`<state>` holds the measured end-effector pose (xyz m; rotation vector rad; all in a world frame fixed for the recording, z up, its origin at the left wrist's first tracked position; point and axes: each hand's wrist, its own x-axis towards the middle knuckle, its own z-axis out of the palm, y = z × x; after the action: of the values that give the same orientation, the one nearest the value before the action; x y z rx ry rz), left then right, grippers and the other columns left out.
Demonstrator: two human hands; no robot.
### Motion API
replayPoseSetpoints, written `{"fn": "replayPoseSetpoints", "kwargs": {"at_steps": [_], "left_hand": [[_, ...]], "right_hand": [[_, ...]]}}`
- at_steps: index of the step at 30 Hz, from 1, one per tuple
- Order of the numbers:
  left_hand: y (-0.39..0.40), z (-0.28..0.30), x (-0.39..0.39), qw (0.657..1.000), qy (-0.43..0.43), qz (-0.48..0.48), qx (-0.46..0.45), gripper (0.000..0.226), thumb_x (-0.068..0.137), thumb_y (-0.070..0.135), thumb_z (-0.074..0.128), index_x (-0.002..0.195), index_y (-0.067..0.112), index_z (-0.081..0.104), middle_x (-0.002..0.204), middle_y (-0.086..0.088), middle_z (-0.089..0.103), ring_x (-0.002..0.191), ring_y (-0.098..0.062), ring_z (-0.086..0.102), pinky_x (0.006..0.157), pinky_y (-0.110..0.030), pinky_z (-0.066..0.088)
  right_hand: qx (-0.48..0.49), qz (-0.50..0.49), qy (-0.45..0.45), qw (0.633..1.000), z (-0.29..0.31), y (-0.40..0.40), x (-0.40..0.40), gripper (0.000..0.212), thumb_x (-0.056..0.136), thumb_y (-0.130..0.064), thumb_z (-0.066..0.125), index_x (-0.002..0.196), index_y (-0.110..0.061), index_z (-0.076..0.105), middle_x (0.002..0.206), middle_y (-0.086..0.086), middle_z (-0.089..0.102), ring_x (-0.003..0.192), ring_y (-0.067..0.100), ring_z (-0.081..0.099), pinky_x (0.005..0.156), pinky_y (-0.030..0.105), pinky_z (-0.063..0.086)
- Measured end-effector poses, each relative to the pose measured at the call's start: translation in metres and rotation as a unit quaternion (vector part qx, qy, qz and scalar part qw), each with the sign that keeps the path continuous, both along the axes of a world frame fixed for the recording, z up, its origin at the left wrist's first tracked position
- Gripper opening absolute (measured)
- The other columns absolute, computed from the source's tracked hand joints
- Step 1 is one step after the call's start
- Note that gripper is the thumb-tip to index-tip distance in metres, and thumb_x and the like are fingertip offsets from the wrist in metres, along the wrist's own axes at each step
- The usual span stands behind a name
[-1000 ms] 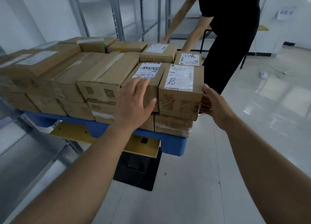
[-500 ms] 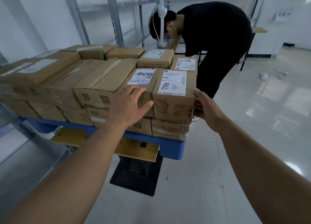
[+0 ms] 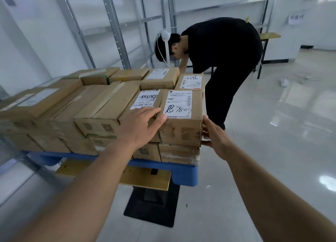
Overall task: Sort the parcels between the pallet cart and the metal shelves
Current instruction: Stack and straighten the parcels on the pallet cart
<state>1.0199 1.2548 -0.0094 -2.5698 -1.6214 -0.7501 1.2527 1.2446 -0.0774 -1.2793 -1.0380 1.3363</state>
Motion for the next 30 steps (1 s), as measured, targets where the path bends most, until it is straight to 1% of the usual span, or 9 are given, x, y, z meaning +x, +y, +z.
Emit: {"fn": "replayPoseSetpoints", "kwargs": {"at_steps": [4,7,10,12,14,17,21,26,30], "left_hand": [[0.004,0.004,-0.001,1.0,-0.004,-0.003,-0.001,0.068,0.085,0.07,0.021,0.126,0.029,0.056,0.126,0.006,0.059,0.118,-0.013,0.05,0.093,-0.033,0.041],[0.013,0.012,-0.001,1.0,0.006,-0.022,0.005,0.064,0.084,0.074,0.018,0.107,0.034,0.063,0.104,0.012,0.064,0.097,-0.01,0.056,0.074,-0.029,0.046],[0.022,0.019,-0.001,0.999,0.016,-0.032,0.022,0.065,0.081,0.076,0.016,0.086,0.033,0.064,0.082,0.015,0.06,0.076,-0.006,0.054,0.056,-0.024,0.036],[0.03,0.023,-0.001,0.999,0.008,-0.032,0.027,0.067,0.079,0.078,0.017,0.078,0.03,0.063,0.073,0.014,0.057,0.069,-0.004,0.053,0.052,-0.021,0.031],[0.038,0.026,-0.001,0.999,-0.008,-0.038,0.024,0.065,0.08,0.078,0.022,0.079,0.029,0.064,0.071,0.016,0.057,0.067,-0.001,0.053,0.051,-0.02,0.031],[0.051,0.034,0.001,0.998,-0.03,-0.049,0.022,0.061,0.081,0.077,0.027,0.086,0.029,0.065,0.075,0.019,0.056,0.067,0.001,0.051,0.053,-0.018,0.03],[0.069,0.039,0.002,0.996,-0.016,-0.072,0.043,0.06,0.084,0.07,0.028,0.099,0.027,0.066,0.095,0.009,0.066,0.083,-0.01,0.059,0.059,-0.018,0.034],[0.095,0.049,0.013,0.996,-0.029,-0.07,0.045,0.054,0.088,0.065,0.036,0.117,0.028,0.062,0.116,0.002,0.064,0.106,-0.016,0.057,0.08,-0.034,0.046],[0.121,0.056,0.033,0.999,-0.002,-0.04,0.03,0.062,0.087,0.068,0.035,0.131,0.027,0.052,0.135,0.0,0.053,0.125,-0.019,0.045,0.089,-0.036,0.039]], "right_hand": [[0.0,0.003,-0.013,1.0,-0.003,0.002,0.001,0.053,0.095,-0.058,0.035,0.128,-0.023,0.056,0.119,0.004,0.063,0.109,0.018,0.058,0.089,0.041,0.051],[0.008,0.001,-0.016,1.0,-0.002,0.001,-0.001,0.051,0.095,-0.058,0.035,0.125,-0.024,0.059,0.113,0.003,0.066,0.101,0.014,0.06,0.077,0.032,0.049],[0.007,-0.003,-0.023,1.0,-0.001,-0.001,-0.003,0.051,0.093,-0.061,0.034,0.12,-0.028,0.063,0.104,0.0,0.07,0.098,0.012,0.063,0.076,0.03,0.048],[0.003,0.0,-0.026,1.0,0.0,-0.001,-0.002,0.053,0.089,-0.064,0.035,0.114,-0.029,0.067,0.093,-0.003,0.072,0.091,0.01,0.065,0.076,0.03,0.048],[-0.004,-0.006,-0.034,0.999,0.002,0.001,0.001,0.054,0.091,-0.062,0.035,0.112,-0.025,0.068,0.092,-0.001,0.072,0.092,0.013,0.066,0.08,0.034,0.05],[-0.028,-0.066,-0.059,0.996,0.006,0.013,0.007,0.055,0.097,-0.055,0.034,0.118,-0.014,0.064,0.109,0.01,0.068,0.107,0.026,0.061,0.098,0.048,0.046],[-0.033,-0.138,-0.086,0.986,0.01,0.033,0.012,0.053,0.096,-0.054,0.037,0.124,-0.014,0.058,0.12,0.015,0.061,0.112,0.029,0.057,0.1,0.05,0.044],[-0.03,-0.171,-0.091,0.981,0.01,0.057,0.025,0.051,0.095,-0.053,0.04,0.127,-0.016,0.055,0.121,0.009,0.059,0.112,0.025,0.056,0.098,0.047,0.046],[-0.02,-0.171,-0.084,0.981,0.011,0.081,0.041,0.052,0.094,-0.052,0.043,0.127,-0.013,0.054,0.105,0.005,0.054,0.1,0.021,0.054,0.095,0.044,0.046]]}}
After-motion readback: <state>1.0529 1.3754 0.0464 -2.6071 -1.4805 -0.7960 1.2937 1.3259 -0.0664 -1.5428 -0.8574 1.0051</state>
